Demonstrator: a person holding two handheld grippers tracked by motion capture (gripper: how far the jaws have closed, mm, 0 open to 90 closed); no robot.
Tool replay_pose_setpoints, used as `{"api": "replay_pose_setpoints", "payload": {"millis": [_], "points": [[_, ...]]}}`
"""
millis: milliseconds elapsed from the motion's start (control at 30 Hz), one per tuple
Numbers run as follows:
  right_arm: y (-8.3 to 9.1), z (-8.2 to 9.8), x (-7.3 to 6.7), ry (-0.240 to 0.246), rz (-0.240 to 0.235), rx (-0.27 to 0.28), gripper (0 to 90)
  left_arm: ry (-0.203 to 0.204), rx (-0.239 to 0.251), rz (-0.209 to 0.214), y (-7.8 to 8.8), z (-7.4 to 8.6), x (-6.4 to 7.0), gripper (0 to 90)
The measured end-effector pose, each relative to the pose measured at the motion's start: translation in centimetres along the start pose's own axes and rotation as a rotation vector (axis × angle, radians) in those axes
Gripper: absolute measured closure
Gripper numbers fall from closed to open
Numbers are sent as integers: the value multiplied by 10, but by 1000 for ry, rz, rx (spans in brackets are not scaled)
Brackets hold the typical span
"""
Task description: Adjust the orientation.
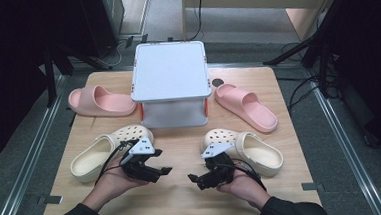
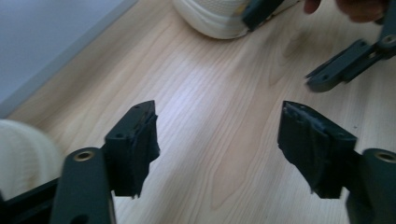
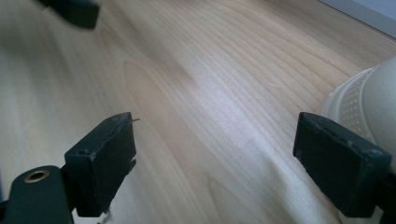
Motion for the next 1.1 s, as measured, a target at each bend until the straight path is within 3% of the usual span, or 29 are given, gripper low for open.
{"api": "replay_pose_setpoints", "payload": {"millis": [100, 167, 233, 333, 367, 467, 500, 533, 567, 600, 733, 800, 900, 967, 1000, 1033, 1100], "points": [[3, 2, -3, 19, -29, -13, 130, -2, -2, -34, 7, 1, -4, 335], [5, 4, -5, 69, -36, -47, 130, 23, -19, -24, 9, 1, -4, 355], [6, 3, -6, 81, -42, -52, 130, 44, -42, -14, 10, 2, -3, 357], [9, 1, -7, 97, -39, -49, 137, 53, -37, -6, 12, 2, -2, 394], [10, 0, -6, 91, -37, -47, 153, 67, -39, 6, 13, 2, -2, 415], [16, -5, -5, 83, -57, -21, 286, 163, -56, 40, 17, 4, -3, 489], [17, -5, -6, 77, -69, -26, 318, 171, -58, 47, 19, 5, -4, 510], [19, -5, -8, 67, -95, -32, 344, 139, -50, 43, 22, 6, -5, 531], [19, -5, -8, 67, -95, -32, 344, 139, -50, 43, 22, 6, -5, 534], [19, -3, -9, 84, -104, -40, 370, 113, -53, 30, 24, 7, -6, 543], [21, -3, -11, 111, -110, -51, 424, 89, -82, 14, 28, 8, -10, 508], [22, -3, -10, 111, -110, -47, 431, 92, -114, 15, 30, 10, -13, 490], [25, -7, -7, 131, -96, -23, 438, 98, -118, -7, 34, 12, -18, 452], [26, -10, -5, 149, -90, -10, 437, 129, -135, 6, 38, 14, -17, 466], [26, -12, -4, 155, -85, -6, 438, 120, -165, 44, 41, 16, -15, 481], [27, -13, -4, 163, -82, 1, 443, 100, -176, 52, 44, 18, -13, 481], [26, -16, -4, 171, -88, 8, 454, 90, -166, 23, 49, 19, -14, 489]]}}
Point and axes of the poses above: each handheld gripper's, and its own axes: y roughly backward along the jaws, z roughly out of its underside, x roughly to its right, the point moved 9 cm from there along -y, roughly forward along the jaws, and after that the axes turned 13 degrees about y, right-handed, at the moved point
